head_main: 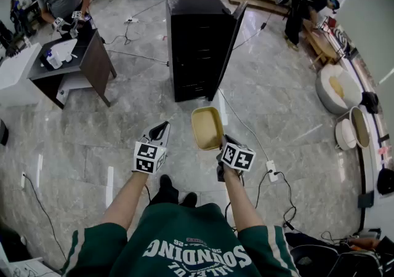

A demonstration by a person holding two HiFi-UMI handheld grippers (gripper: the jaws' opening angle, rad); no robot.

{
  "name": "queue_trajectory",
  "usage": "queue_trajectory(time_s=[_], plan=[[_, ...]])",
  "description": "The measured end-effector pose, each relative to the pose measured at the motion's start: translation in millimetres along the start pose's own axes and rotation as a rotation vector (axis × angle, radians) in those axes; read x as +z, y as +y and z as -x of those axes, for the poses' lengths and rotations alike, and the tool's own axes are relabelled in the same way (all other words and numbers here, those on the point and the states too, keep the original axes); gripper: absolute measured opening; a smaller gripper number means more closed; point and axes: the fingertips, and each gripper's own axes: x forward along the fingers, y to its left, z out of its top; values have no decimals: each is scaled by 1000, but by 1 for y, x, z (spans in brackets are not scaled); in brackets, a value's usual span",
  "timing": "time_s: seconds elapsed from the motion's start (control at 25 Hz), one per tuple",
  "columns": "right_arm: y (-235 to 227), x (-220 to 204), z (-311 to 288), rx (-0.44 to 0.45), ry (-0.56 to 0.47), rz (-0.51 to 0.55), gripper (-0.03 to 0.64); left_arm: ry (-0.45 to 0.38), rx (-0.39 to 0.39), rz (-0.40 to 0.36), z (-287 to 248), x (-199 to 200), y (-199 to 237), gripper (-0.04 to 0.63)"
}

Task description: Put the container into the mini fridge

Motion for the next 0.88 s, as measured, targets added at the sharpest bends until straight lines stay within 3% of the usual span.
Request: queue_trajectory(time_s=[0.88], plan=[[-22, -3, 21, -14, -21, -28, 48, -8, -17, 2, -1, 10, -22, 15]])
